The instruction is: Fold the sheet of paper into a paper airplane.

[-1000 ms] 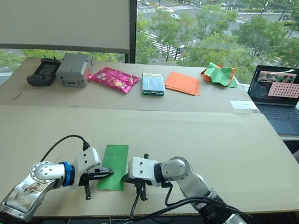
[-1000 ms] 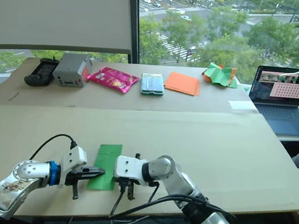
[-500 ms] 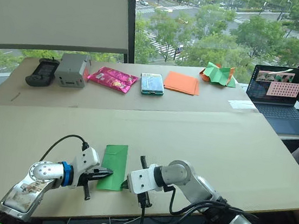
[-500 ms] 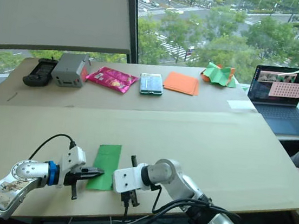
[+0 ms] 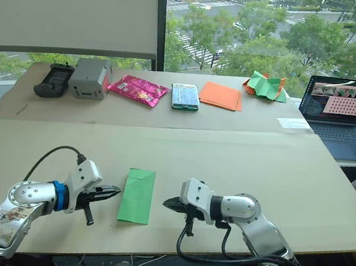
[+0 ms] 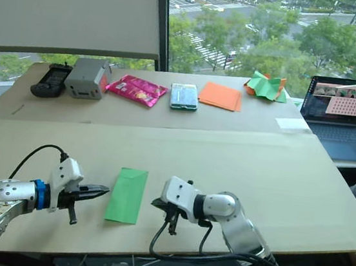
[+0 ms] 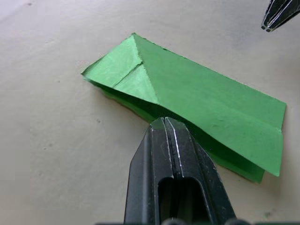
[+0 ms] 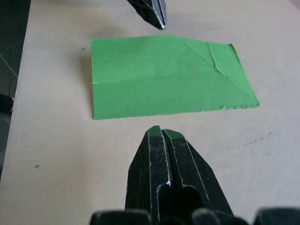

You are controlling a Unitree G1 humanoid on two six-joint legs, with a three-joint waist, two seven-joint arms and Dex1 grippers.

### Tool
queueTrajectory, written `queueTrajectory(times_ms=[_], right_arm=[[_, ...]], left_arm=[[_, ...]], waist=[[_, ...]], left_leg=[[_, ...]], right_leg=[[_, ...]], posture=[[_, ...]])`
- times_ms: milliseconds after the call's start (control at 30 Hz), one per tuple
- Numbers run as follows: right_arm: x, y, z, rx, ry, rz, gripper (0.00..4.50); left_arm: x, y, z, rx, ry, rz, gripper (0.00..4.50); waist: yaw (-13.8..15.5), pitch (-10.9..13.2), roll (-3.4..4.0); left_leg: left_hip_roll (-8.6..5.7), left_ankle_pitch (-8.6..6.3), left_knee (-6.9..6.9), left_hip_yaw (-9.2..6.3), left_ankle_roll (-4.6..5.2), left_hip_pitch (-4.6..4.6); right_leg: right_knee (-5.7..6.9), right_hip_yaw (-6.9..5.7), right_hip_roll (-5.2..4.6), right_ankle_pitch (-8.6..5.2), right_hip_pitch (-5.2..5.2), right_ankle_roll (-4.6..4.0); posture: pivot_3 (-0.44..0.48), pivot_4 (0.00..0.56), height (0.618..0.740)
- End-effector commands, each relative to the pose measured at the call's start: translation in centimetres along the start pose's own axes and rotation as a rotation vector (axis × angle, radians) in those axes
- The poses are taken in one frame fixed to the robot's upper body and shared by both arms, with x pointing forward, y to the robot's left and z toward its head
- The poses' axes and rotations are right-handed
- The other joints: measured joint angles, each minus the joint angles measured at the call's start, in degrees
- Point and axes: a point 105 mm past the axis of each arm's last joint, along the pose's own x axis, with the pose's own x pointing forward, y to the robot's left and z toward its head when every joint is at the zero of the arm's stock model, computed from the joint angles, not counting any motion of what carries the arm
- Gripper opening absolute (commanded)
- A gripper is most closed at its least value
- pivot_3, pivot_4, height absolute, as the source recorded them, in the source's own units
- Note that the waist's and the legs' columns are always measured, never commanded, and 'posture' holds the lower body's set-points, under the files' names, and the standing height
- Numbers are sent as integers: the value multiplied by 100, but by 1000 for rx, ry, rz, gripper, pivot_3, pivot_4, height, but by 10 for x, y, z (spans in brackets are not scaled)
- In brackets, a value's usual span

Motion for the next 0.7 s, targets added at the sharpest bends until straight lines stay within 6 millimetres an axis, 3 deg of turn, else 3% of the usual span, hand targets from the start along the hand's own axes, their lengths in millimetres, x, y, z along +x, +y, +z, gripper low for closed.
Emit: queueTrajectory(times_ms=[33, 200, 300, 533, 700], right_arm=[[-4, -7, 9, 0, -33, -53, 14], [-7, -10, 12, 17, -42, -78, 14], [-10, -11, 18, 35, -69, -86, 14], [-15, -17, 32, 52, -115, -101, 14], [-11, -35, 66, 28, -205, -119, 14]], left_arm=[[3, 2, 0, 22, -2, 3, 0], [14, -2, -5, 33, -3, -22, 0], [27, -2, 2, 40, -42, -33, 0], [49, -8, 39, 63, -160, -96, 0], [72, -22, 45, 79, -178, -164, 0]], waist=[[5, 6, -7], [6, 13, -16], [19, 14, -15], [5, 12, -19], [-13, 10, -12]], left_leg=[[0, 0, 0, 1, 0, 0], [1, 0, 1, 2, 0, -2], [1, 0, 1, 1, 0, -4], [1, 2, 3, -1, 3, -14], [1, 29, 3, -4, 48, -23]], right_leg=[[-1, 0, 0, 0, -1, 0], [-1, 0, 1, 0, 0, 0], [1, 0, 1, 0, 0, 0], [3, 0, 7, 1, 4, 1], [9, 4, 14, 2, 18, 3]], posture=[[0, 150, 706], [0, 150, 706], [0, 150, 706], [0, 150, 706], [0, 150, 706]])
